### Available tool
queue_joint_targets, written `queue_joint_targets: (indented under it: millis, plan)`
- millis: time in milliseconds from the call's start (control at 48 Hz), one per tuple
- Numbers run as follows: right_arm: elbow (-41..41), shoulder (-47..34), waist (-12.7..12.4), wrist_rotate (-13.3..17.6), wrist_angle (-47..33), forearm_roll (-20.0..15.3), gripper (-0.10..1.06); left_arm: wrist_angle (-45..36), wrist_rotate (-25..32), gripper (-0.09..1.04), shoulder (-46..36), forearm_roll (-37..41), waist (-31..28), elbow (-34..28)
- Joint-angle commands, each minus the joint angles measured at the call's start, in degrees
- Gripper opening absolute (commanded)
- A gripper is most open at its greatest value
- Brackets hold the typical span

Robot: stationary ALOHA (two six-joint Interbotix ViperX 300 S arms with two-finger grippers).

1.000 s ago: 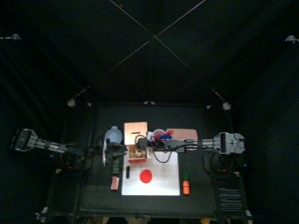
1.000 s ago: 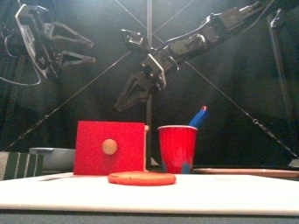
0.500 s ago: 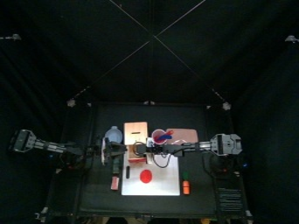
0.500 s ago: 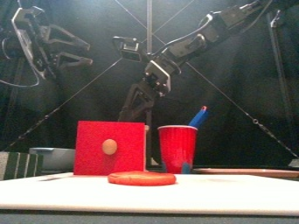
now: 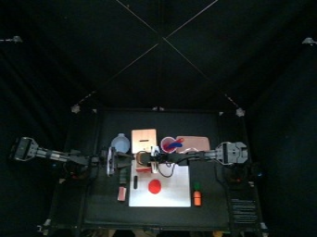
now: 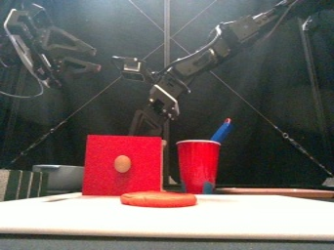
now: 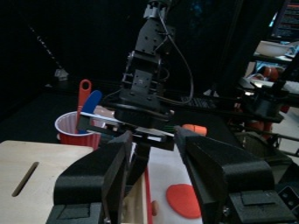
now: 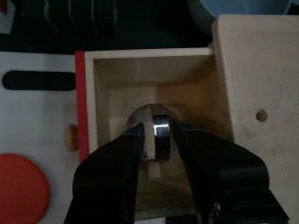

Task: Get the cutter from the drawer then cut the dough then place the extra dough in the bowl
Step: Place the cutter on the board

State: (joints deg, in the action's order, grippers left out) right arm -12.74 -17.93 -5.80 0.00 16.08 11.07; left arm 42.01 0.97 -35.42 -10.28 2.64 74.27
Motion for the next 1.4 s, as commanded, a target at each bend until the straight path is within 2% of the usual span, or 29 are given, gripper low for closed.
queue_joint_targets:
  millis: [21, 146, 292, 729, 854, 1000, 1208, 1292, 1396]
  plan:
    - [1.5, 1.1, -0.4, 0.4, -0.2, 0.1, 0.66, 0.5, -0.2, 0.81, 0.1, 0.1, 0.1, -0.5]
    - [2.0, 1.2, -0.4, 0.5, -0.2, 0.1, 0.54, 0.5, -0.3, 0.81, 0.0, 0.0, 0.2, -0.3]
    - [2.4, 3.2, -0.1, 0.4, 0.8, 0.1, 0.46, 0.5, -0.3, 0.81, 0.0, -0.4, 0.2, 0.1]
    - [0.2, 15.6, 0.4, 0.2, 4.0, 0.2, 0.45, 0.1, -0.2, 0.81, 0.1, -3.1, -0.4, 0.9]
    - [-4.2, 21.2, 1.1, 0.4, 6.3, 0.2, 0.45, 0.0, -0.3, 0.81, 0.0, -3.8, -0.7, 1.2]
    - [-13.4, 27.1, 2.5, 0.9, 8.3, -1.1, 0.46, -0.1, -0.2, 0.81, 0.1, -4.5, -1.1, 1.3]
    - [-25.6, 32.2, 5.3, 3.9, 8.3, -4.4, 0.46, -0.1, -0.3, 0.81, 0.1, -4.8, -2.4, 1.2]
    - [-28.6, 32.9, 6.0, 7.2, 7.6, -5.3, 0.46, -0.3, -0.2, 0.81, 0.1, -5.5, -3.3, 1.2]
    - [-31.2, 32.7, 7.0, 11.0, 6.2, -3.7, 0.46, -0.8, 0.1, 0.81, 0.2, -6.2, -4.0, 1.1]
